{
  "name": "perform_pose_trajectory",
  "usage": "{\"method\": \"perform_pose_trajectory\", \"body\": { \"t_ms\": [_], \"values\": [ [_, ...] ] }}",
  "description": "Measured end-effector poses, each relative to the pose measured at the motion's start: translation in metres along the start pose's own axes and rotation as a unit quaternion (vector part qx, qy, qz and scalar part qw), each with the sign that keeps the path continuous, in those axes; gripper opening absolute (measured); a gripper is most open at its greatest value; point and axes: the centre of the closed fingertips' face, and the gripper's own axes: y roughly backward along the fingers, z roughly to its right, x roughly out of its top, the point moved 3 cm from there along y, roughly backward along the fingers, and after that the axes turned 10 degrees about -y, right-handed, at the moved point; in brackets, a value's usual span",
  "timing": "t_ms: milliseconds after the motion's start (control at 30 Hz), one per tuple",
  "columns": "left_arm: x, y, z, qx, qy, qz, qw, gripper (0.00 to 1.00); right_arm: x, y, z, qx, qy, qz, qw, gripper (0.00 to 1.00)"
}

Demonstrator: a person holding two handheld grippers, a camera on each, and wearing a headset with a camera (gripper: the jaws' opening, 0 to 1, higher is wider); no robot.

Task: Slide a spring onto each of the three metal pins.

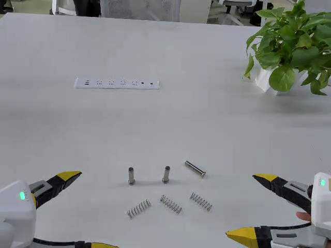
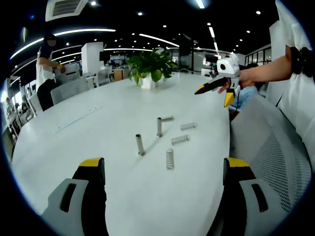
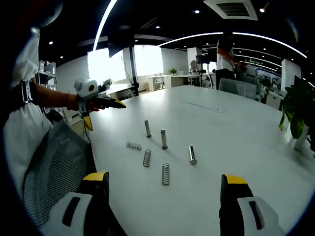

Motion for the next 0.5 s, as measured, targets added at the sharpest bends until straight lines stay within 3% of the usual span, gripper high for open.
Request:
{"method": "perform_pose_trajectory", "body": {
  "t_ms": [500],
  "values": [
    [0.0008,-0.0015,0.0011,-0.002,0.004,0.002,1.0000,0.99,0.0073,-0.0055,0.0037,0.002,0.003,-0.007,1.0000,0.92]
  ]
}}
